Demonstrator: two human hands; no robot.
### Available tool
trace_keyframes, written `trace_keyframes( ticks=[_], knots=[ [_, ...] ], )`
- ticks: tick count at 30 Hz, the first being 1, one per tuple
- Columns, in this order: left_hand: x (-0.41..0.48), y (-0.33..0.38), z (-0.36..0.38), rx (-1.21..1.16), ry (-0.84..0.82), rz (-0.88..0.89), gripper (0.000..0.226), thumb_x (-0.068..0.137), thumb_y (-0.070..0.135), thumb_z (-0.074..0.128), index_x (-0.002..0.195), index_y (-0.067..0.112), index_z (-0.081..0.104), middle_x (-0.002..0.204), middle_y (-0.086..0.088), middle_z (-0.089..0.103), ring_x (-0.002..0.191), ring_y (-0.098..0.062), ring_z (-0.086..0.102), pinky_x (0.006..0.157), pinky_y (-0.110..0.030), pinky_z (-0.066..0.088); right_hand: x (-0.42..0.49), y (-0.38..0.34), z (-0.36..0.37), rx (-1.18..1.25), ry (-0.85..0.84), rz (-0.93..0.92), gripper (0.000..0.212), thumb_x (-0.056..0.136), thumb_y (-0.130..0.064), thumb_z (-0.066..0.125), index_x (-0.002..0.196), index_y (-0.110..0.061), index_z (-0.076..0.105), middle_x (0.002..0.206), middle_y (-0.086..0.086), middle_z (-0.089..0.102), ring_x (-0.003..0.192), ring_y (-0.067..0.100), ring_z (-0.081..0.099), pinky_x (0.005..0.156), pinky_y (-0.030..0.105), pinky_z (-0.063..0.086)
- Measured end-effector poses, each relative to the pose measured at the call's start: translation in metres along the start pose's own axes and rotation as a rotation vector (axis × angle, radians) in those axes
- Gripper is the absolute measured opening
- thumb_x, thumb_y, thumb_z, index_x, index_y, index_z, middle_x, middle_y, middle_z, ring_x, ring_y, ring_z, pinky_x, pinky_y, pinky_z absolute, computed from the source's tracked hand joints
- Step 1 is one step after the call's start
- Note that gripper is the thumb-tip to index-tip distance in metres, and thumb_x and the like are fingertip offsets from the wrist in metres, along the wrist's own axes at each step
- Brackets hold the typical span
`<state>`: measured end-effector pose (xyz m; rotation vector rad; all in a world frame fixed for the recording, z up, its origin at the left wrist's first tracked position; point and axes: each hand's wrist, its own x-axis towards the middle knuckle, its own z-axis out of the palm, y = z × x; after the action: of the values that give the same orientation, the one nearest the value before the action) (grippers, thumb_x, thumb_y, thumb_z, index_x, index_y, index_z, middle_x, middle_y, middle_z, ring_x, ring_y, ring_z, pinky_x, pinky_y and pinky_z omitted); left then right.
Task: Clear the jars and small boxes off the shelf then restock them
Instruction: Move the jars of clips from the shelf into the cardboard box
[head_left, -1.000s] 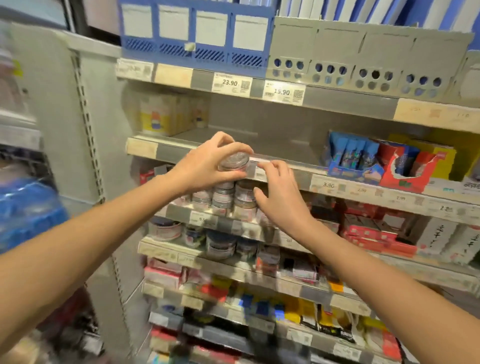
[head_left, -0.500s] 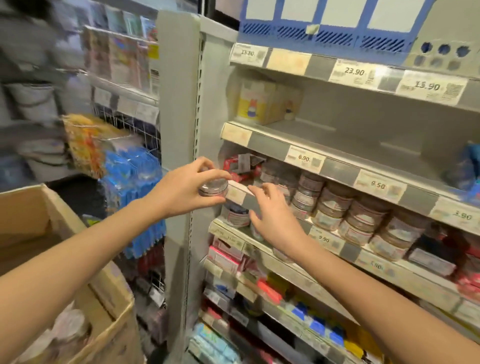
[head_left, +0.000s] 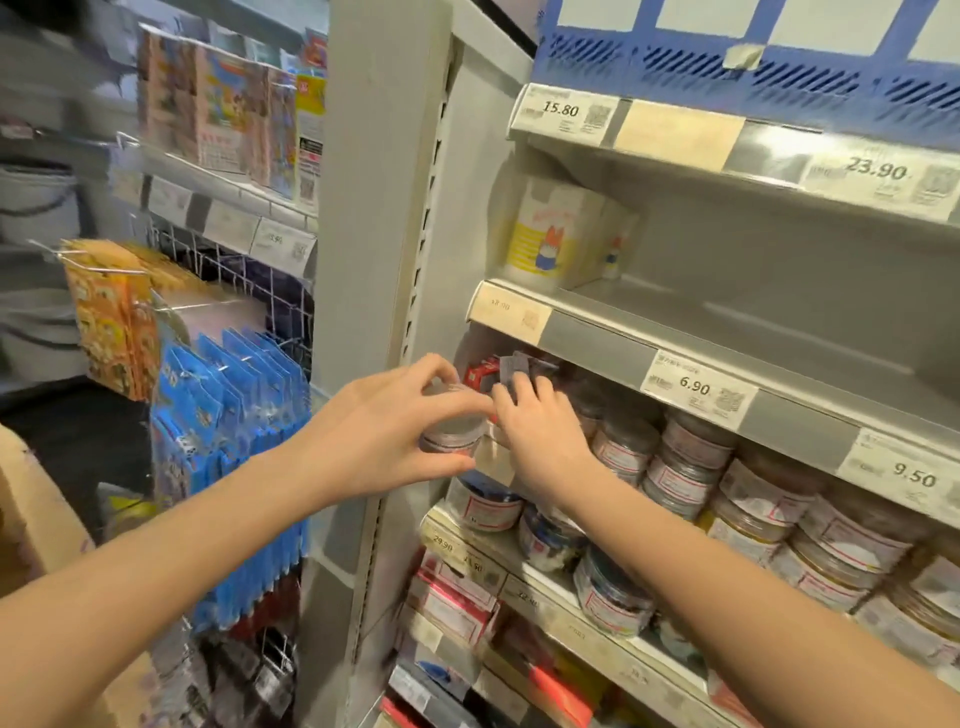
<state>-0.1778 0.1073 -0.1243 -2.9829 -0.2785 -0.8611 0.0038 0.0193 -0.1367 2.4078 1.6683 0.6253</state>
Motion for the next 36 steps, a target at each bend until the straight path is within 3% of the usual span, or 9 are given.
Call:
trace_keyframes(
  ticks=[4, 9, 12, 17, 20, 24, 28, 31, 36],
  knots=[
    [0.012, -0.003, 0.012, 0.018, 0.026, 0.077, 0.047, 0.081, 0.064, 0.043, 0.124, 0.045, 0.048, 0.112, 0.001, 0.052, 0.078, -0.012, 0.058, 0.060, -0.022, 0.040, 0.033, 0.006, 0.006, 0.099, -0.080, 0.087, 0.042, 0.094, -0.023, 0.053, 0.132, -0.012, 0.036, 0.124, 0.011, 0.052, 0.114, 0.033, 0.055, 0.081, 0.040, 0.047],
    [0.018, -0.011, 0.029, 0.015, 0.015, 0.094, 0.047, 0.081, 0.064, 0.044, 0.123, 0.043, 0.051, 0.109, 0.001, 0.053, 0.079, -0.014, 0.059, 0.057, -0.026, 0.047, 0.052, 0.005, 0.019, 0.153, -0.153, 0.023, 0.029, 0.098, -0.020, 0.046, 0.125, -0.012, 0.040, 0.114, 0.013, 0.058, 0.104, 0.035, 0.061, 0.068, 0.039, 0.043],
    [0.019, -0.014, 0.034, 0.021, 0.012, 0.108, 0.047, 0.082, 0.064, 0.044, 0.123, 0.042, 0.052, 0.108, 0.001, 0.054, 0.078, -0.014, 0.060, 0.057, -0.026, 0.047, 0.059, 0.007, 0.020, 0.201, -0.214, -0.024, 0.037, 0.098, -0.024, 0.044, 0.133, -0.013, 0.037, 0.125, 0.015, 0.055, 0.112, 0.035, 0.056, 0.077, 0.039, 0.042],
    [0.020, -0.015, 0.036, 0.015, 0.021, 0.098, 0.047, 0.081, 0.065, 0.046, 0.122, 0.042, 0.050, 0.110, 0.002, 0.053, 0.079, -0.013, 0.058, 0.061, -0.025, 0.044, 0.065, 0.013, 0.031, 0.284, -0.249, 0.007, 0.049, 0.098, -0.030, 0.042, 0.146, -0.024, 0.032, 0.146, 0.007, 0.043, 0.132, 0.031, 0.041, 0.107, 0.046, 0.034],
    [0.017, -0.013, 0.035, 0.059, 0.048, 0.108, 0.048, 0.081, 0.065, 0.047, 0.122, 0.040, 0.054, 0.108, 0.000, 0.054, 0.072, -0.011, 0.055, 0.060, -0.021, 0.038, 0.070, 0.011, 0.032, 0.207, -0.230, 0.025, 0.048, 0.095, -0.030, 0.046, 0.142, -0.026, 0.036, 0.142, 0.012, 0.042, 0.131, 0.036, 0.039, 0.103, 0.053, 0.035],
    [0.010, -0.008, 0.028, 0.073, 0.038, 0.082, 0.051, 0.082, 0.066, 0.045, 0.124, 0.040, 0.055, 0.108, 0.002, 0.054, 0.073, -0.003, 0.038, 0.061, -0.020, 0.035, 0.062, 0.006, 0.024, 0.054, -0.171, 0.018, 0.035, 0.095, -0.018, 0.044, 0.129, -0.022, 0.045, 0.129, 0.014, 0.047, 0.118, 0.038, 0.046, 0.094, 0.048, 0.040],
    [0.002, -0.001, 0.011, 0.088, -0.015, 0.003, 0.051, 0.082, 0.067, 0.045, 0.126, 0.043, 0.052, 0.110, 0.006, 0.049, 0.076, -0.003, 0.040, 0.065, -0.021, 0.034, 0.036, 0.004, 0.001, 0.016, -0.034, -0.029, 0.031, 0.093, -0.017, 0.052, 0.124, -0.014, 0.049, 0.125, 0.014, 0.044, 0.111, 0.036, 0.051, 0.083, 0.041, 0.043],
    [-0.006, 0.007, -0.003, 0.120, -0.040, -0.064, 0.052, 0.081, 0.071, 0.041, 0.126, 0.046, 0.049, 0.112, 0.005, 0.049, 0.077, -0.006, 0.046, 0.062, -0.024, 0.036, 0.012, -0.006, -0.018, 0.004, 0.106, -0.078, 0.037, 0.089, -0.016, 0.058, 0.125, -0.015, 0.048, 0.129, 0.015, 0.038, 0.114, 0.035, 0.044, 0.089, 0.042, 0.039],
    [-0.053, 0.022, -0.023, 0.141, -0.086, -0.193, 0.052, 0.080, 0.071, 0.045, 0.125, 0.045, 0.050, 0.112, 0.000, 0.053, 0.077, -0.019, 0.057, 0.065, -0.030, 0.043, -0.046, -0.032, -0.040, 0.394, 0.089, -0.112, 0.040, 0.085, -0.021, 0.063, 0.123, -0.019, 0.049, 0.127, 0.012, 0.038, 0.112, 0.034, 0.040, 0.092, 0.042, 0.037]
  ],
)
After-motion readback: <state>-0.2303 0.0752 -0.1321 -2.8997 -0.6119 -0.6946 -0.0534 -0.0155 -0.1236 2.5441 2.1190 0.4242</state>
